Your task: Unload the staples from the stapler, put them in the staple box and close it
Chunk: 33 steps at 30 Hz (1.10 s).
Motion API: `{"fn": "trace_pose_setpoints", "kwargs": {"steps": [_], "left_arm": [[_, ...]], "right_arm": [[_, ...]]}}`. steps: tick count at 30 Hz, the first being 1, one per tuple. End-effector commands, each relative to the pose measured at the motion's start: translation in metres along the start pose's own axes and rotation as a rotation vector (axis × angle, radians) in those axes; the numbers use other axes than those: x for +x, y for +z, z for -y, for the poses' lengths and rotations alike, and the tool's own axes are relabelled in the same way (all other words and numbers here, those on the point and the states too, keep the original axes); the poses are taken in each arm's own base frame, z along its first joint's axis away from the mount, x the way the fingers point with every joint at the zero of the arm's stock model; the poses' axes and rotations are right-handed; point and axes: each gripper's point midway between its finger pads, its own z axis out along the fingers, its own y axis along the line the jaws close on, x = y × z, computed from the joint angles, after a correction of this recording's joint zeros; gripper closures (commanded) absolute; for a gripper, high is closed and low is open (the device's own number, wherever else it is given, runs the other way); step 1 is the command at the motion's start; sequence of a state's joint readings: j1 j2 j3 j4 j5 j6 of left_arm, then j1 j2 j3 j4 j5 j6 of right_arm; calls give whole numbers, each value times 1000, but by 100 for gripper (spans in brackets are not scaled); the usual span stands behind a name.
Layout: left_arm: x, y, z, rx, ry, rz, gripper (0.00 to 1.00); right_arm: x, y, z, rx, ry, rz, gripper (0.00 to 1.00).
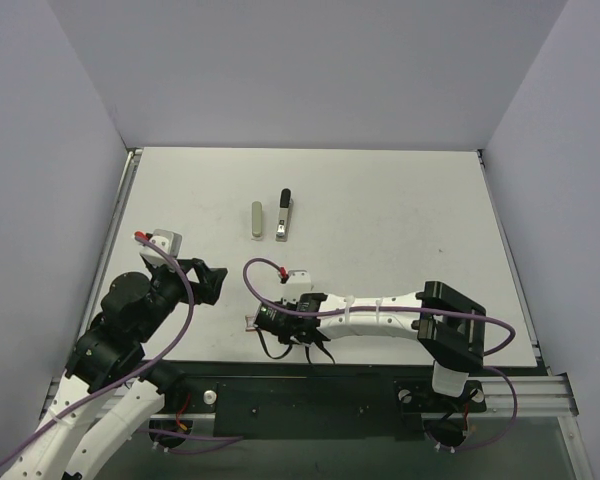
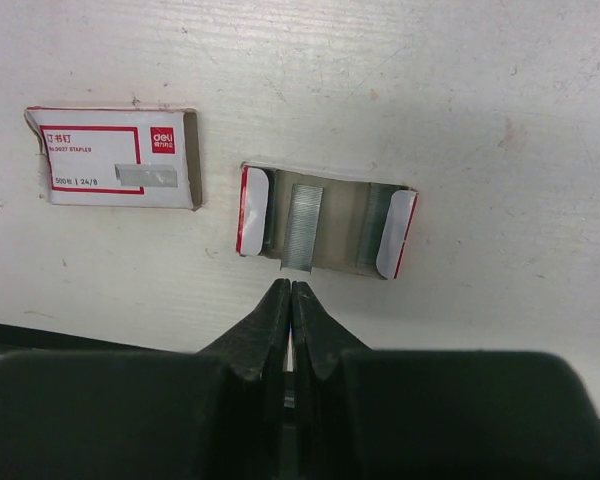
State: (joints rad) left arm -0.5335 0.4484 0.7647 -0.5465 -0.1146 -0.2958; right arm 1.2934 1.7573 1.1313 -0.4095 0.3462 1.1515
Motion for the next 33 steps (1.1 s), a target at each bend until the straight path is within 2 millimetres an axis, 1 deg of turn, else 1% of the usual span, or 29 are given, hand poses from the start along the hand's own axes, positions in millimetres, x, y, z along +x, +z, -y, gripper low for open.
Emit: {"fn": "trace_pose_setpoints", "kwargs": {"steps": [1, 11, 16, 33], "left_arm": [[-15, -2, 5, 25, -13, 61, 11], [-16, -3, 6, 31, -14, 65, 11], [-17, -4, 6, 33, -14, 70, 11], [-17, -3, 6, 29, -12, 68, 11]], "right_arm": [[3, -10, 5, 11, -18, -17, 100], [12, -5, 3, 23, -29, -59, 100], [16, 1, 2, 31, -36, -85, 100], [10, 10, 9, 61, -18, -86, 100]]}}
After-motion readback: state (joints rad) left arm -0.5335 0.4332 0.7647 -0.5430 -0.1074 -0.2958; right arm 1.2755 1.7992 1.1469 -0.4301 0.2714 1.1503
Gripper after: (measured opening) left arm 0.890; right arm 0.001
